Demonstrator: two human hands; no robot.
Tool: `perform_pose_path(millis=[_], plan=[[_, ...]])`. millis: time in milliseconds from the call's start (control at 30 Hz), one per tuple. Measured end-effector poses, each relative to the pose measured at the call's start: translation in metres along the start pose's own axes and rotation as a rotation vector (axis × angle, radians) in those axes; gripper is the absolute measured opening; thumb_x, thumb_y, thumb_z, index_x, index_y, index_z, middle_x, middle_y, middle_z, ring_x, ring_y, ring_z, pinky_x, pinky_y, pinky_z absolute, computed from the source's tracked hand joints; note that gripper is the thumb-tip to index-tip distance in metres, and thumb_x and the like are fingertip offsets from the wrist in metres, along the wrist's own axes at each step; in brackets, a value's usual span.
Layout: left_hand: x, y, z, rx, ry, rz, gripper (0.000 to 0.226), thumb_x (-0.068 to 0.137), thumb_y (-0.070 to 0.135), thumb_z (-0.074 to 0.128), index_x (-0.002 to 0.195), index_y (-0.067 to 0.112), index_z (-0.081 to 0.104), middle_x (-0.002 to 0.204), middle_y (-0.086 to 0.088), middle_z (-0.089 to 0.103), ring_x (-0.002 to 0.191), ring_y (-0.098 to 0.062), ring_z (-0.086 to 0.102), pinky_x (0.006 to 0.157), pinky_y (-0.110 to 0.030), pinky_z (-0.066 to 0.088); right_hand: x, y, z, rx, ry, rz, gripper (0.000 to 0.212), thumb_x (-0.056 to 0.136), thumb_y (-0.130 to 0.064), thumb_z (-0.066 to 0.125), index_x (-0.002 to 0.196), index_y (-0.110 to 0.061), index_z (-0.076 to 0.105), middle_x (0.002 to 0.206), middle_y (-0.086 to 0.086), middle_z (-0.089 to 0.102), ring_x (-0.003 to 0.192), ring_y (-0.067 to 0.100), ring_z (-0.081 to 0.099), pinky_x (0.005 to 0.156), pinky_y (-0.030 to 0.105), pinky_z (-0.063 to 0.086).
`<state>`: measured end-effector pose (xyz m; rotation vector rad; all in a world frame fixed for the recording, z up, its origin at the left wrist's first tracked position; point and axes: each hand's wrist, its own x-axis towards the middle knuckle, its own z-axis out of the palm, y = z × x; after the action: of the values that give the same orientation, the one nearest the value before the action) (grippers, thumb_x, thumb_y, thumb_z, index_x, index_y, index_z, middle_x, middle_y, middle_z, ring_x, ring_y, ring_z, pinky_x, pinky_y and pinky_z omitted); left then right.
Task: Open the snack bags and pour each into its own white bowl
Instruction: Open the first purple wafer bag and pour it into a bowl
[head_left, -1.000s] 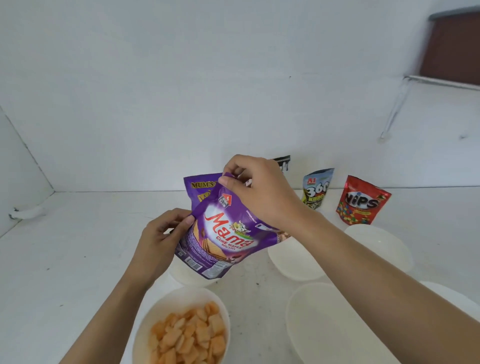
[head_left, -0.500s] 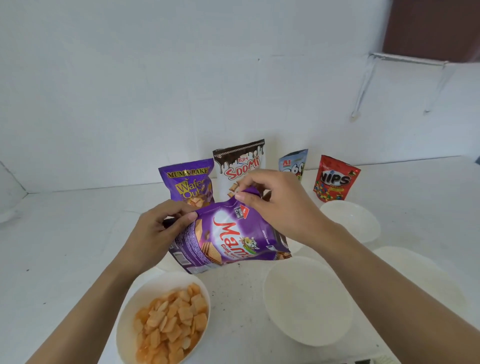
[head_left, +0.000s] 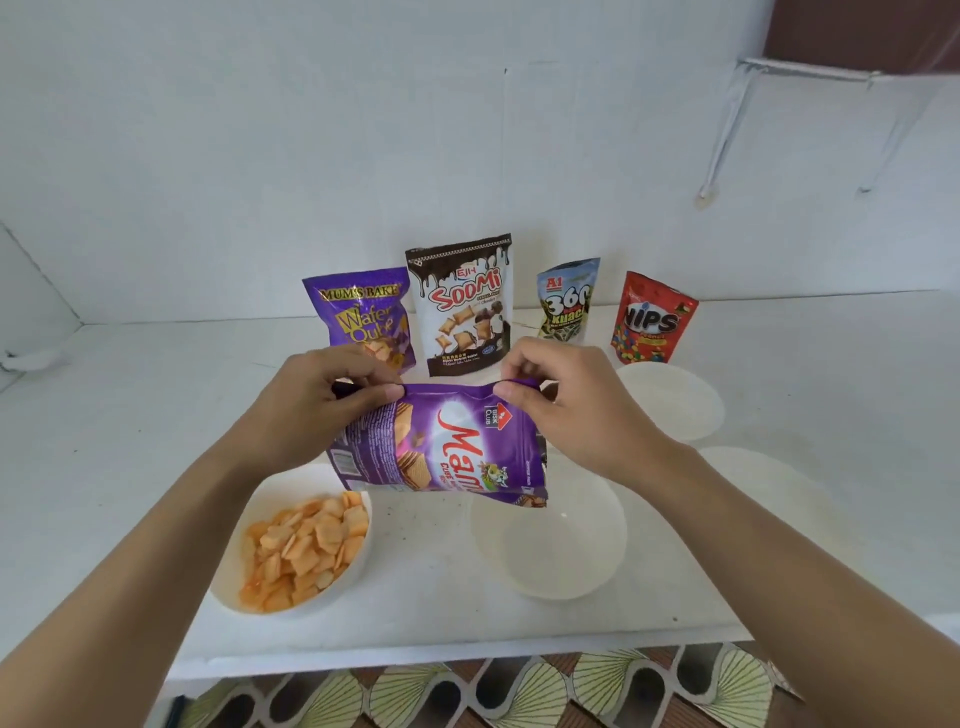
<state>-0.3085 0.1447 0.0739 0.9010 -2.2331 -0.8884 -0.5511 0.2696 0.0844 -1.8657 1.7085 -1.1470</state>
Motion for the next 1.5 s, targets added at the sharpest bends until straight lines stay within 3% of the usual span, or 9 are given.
perform_pose_path(millis=[233,500,667,800,900,1033,1233,1400,1500], plan=[[-0.001,0.016,0.014,0.109,-0.015,-0.005,0.026,0.082,0.042,0.064,0.101,0.026,0.074,0.104,0.009,0.069,0.100,-0.015,0.065,0.076,-0.037,0.058,-0.015,0.022,-0.003,0.006,-0.018,-0.002,0.008,0.095,-0.026,0.063,0.095,-0.024,0.056,0.087,-0.022,0.059,0.094,0.003,0.061,0.063,0.012,0.053],[0.004,0.030,0.020,0.165,-0.054,0.022,0.023,0.080,0.044,0.062,0.098,0.032,0.070,0.101,0.015,0.066,0.099,-0.012,0.064,0.073,-0.027,0.052,-0.021,0.032,-0.004,-0.003,-0.064,0.036,0.007,0.095,-0.029,0.059,0.097,-0.027,0.053,0.089,-0.026,0.056,0.095,0.000,0.058,0.058,0.010,0.048],[0.009,0.041,0.022,0.247,-0.069,0.062,0.026,0.077,0.046,0.064,0.098,0.030,0.068,0.095,0.024,0.062,0.092,-0.005,0.063,0.069,-0.017,0.046,-0.029,0.040,-0.001,-0.076,-0.062,0.026,0.018,0.096,-0.022,0.062,0.113,-0.016,0.063,0.109,-0.005,0.067,0.100,0.007,0.058,0.067,0.005,0.047],[0.013,0.045,0.026,0.327,-0.123,0.090,0.028,0.079,0.046,0.063,0.101,0.030,0.067,0.094,0.023,0.061,0.093,-0.002,0.061,0.068,-0.013,0.043,-0.035,0.046,0.004,-0.088,-0.076,0.009,0.021,0.095,-0.027,0.062,0.112,-0.014,0.064,0.108,-0.001,0.068,0.102,0.011,0.060,0.072,0.013,0.049],[0.014,0.045,0.027,0.354,-0.137,0.106,0.021,0.084,0.041,0.066,0.101,0.029,0.068,0.094,0.024,0.060,0.093,0.002,0.060,0.068,-0.009,0.042,-0.038,0.049,0.007,-0.097,-0.056,0.014,0.021,0.096,-0.028,0.061,0.112,-0.015,0.063,0.108,-0.003,0.067,0.096,0.005,0.059,0.070,0.010,0.048],[0.014,0.048,0.028,0.349,-0.165,0.116,0.029,0.079,0.051,0.059,0.100,0.032,0.067,0.095,0.026,0.060,0.094,0.003,0.061,0.066,-0.008,0.046,-0.041,0.048,0.010,-0.129,-0.051,-0.003,0.020,0.098,-0.029,0.060,0.116,-0.019,0.061,0.111,-0.005,0.066,0.101,0.011,0.061,0.073,0.018,0.055],[0.020,0.046,0.033,0.395,-0.170,0.128,0.028,0.085,0.042,0.067,0.107,0.025,0.070,0.107,0.009,0.068,0.096,-0.011,0.064,0.074,-0.018,0.050,-0.041,0.044,0.011,-0.195,-0.049,0.012,0.017,0.098,-0.031,0.059,0.110,-0.018,0.058,0.109,-0.004,0.068,0.098,0.012,0.062,0.072,0.017,0.052],[0.024,0.053,0.038,0.440,-0.215,0.159,0.027,0.087,0.039,0.069,0.110,0.025,0.069,0.109,0.011,0.068,0.096,-0.010,0.065,0.075,-0.015,0.050,-0.043,0.044,0.013,-0.228,-0.050,0.111,0.018,0.097,-0.033,0.060,0.108,-0.021,0.053,0.117,-0.004,0.067,0.097,0.011,0.060,0.074,0.018,0.055],[0.029,0.058,0.041,0.475,-0.231,0.206,0.026,0.088,0.042,0.068,0.109,0.027,0.069,0.107,0.012,0.068,0.095,-0.011,0.066,0.077,-0.022,0.054,-0.044,0.046,0.013,-0.200,-0.073,0.124,0.024,0.098,-0.037,0.058,0.114,-0.021,0.053,0.119,-0.005,0.067,0.100,0.013,0.063,0.074,0.015,0.053]])
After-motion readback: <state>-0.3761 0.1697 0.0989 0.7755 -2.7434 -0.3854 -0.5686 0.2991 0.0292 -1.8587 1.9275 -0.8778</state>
